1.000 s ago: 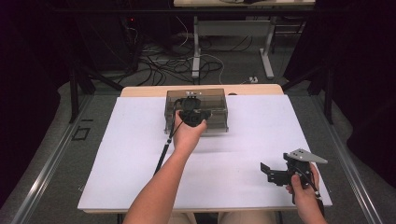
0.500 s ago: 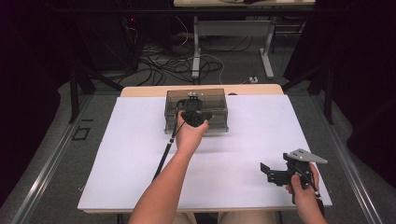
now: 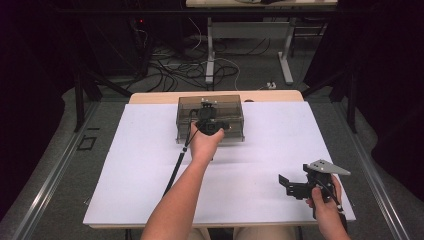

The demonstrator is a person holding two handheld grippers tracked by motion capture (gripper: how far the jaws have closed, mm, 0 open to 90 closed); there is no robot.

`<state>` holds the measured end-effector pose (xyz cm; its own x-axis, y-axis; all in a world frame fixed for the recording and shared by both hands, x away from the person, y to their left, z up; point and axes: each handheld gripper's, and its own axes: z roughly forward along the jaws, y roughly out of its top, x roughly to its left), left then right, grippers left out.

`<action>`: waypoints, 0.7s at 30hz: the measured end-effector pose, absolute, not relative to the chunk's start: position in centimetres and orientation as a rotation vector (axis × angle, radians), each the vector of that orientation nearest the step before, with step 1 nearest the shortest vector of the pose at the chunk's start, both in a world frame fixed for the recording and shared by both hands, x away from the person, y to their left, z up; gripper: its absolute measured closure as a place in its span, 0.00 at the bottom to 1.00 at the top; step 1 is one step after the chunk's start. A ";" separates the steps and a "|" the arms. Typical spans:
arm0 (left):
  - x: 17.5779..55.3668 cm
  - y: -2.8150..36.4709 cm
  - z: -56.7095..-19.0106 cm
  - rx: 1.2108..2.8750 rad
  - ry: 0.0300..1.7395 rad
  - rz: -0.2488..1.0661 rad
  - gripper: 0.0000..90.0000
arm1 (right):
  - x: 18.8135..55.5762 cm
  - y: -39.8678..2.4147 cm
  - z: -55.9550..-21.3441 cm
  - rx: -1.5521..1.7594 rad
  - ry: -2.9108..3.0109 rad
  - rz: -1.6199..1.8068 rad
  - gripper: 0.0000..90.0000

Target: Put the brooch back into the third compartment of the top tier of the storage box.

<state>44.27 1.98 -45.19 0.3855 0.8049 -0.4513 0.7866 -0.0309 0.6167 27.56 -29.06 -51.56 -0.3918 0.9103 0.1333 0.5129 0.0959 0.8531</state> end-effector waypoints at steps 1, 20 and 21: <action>44.3 2.0 -45.2 1.806 1.390 0.025 1.00 | 27.6 -29.1 -51.6 1.392 1.949 1.225 0.00; 44.9 2.1 -45.9 1.839 1.423 0.008 0.99 | 27.6 -29.0 -51.6 1.389 1.961 1.234 0.00; 44.9 2.1 -46.0 1.839 1.423 0.008 0.99 | 27.6 -29.0 -51.6 1.389 1.961 1.234 0.00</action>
